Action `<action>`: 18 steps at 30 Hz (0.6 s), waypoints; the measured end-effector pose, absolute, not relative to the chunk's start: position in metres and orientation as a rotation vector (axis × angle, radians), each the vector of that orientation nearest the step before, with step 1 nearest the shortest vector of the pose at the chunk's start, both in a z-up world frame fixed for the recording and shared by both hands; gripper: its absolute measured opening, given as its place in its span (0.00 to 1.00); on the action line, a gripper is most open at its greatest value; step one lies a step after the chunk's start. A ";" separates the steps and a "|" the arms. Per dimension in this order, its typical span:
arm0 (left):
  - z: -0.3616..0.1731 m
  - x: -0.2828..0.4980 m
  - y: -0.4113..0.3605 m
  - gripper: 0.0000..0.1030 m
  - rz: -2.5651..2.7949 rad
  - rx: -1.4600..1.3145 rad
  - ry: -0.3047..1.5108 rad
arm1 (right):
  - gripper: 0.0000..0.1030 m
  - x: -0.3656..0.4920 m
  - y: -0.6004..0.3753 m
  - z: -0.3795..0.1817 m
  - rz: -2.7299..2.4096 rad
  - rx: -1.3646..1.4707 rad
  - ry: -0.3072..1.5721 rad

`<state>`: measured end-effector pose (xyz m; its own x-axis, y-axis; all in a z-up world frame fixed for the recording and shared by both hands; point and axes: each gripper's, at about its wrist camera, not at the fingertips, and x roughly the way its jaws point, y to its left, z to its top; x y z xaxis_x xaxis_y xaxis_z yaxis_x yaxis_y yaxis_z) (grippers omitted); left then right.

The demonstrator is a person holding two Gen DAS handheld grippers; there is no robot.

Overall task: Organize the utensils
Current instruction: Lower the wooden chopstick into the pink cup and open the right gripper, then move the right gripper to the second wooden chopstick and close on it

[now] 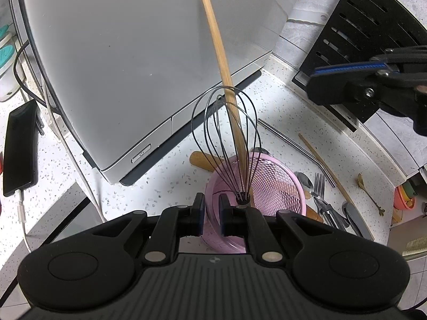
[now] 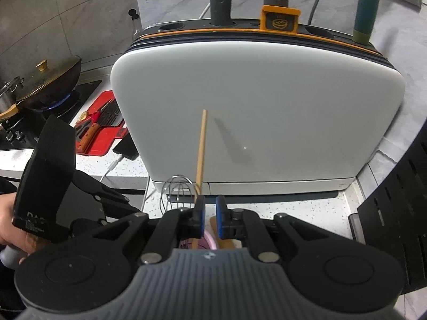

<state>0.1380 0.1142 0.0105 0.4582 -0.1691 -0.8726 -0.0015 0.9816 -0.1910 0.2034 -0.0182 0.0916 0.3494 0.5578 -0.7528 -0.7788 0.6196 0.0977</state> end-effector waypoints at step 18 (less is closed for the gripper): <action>0.011 0.138 0.114 0.10 -0.107 -0.170 1.091 | 0.14 0.223 -0.095 0.029 0.676 -0.457 1.041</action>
<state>0.1379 0.1144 0.0112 0.4581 -0.1702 -0.8725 0.0028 0.9818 -0.1900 0.2227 -0.0951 0.0291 0.3358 0.2904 -0.8960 -0.7006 0.7129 -0.0316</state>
